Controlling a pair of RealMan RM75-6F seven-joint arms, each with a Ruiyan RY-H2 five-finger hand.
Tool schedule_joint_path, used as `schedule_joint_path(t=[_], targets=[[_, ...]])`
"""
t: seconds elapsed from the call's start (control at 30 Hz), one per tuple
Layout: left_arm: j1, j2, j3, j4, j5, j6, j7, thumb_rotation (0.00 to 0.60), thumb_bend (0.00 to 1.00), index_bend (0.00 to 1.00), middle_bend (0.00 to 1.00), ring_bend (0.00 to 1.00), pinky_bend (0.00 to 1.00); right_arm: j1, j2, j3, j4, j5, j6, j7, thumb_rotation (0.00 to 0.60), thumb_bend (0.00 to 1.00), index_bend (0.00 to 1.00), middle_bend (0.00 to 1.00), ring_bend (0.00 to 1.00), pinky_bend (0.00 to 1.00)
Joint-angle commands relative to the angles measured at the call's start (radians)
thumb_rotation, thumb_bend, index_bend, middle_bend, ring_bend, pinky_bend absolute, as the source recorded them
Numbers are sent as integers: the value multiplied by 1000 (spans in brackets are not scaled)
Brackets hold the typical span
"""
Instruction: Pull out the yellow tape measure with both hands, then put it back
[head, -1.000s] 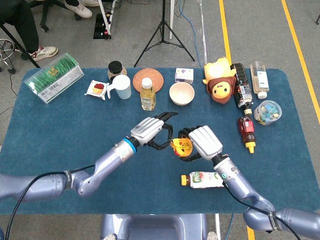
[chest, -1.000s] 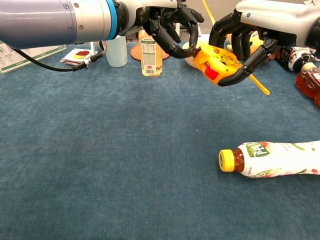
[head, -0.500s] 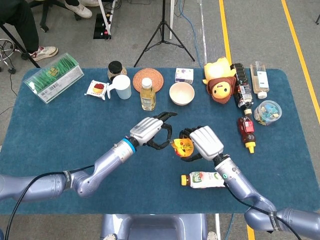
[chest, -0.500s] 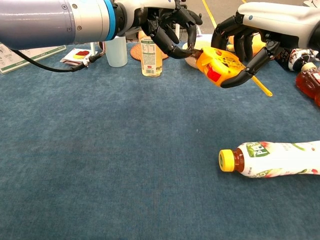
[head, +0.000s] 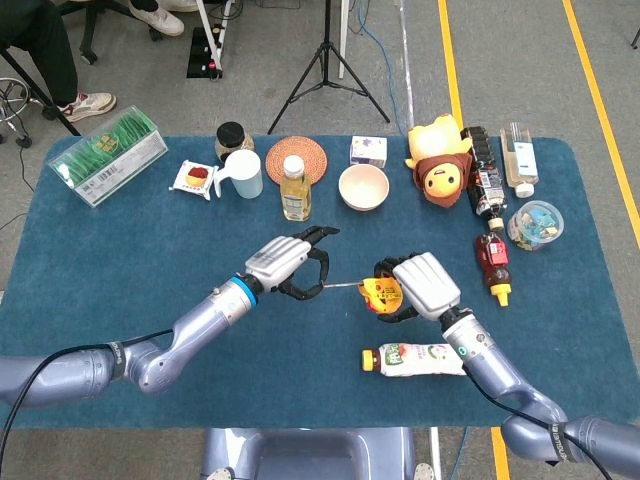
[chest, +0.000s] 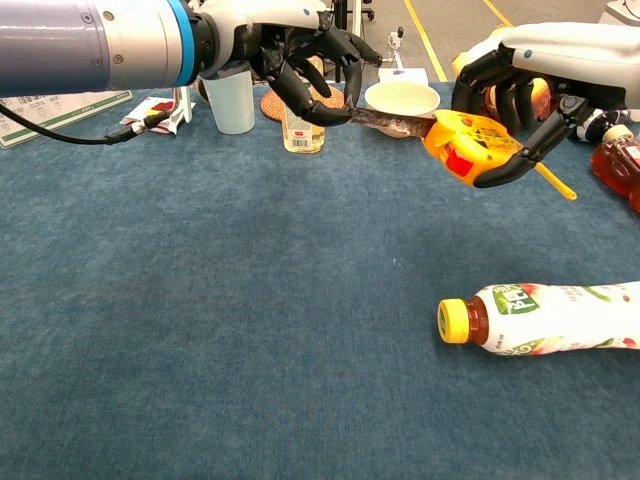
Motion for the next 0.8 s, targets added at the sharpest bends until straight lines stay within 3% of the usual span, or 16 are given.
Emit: schedule_joint_path(t=[0.03, 0.8], targets=[[18, 21, 13, -18, 13, -7, -13, 600, 374, 588, 70, 0, 159, -4, 19, -9, 4, -3, -10, 5, 479, 56, 583, 614, 570, 524], [191, 160, 94, -99, 147, 10, -166, 600, 374, 588, 71, 0, 158, -28, 78, -65, 37, -43, -50, 29, 477, 56, 586, 616, 570, 520]])
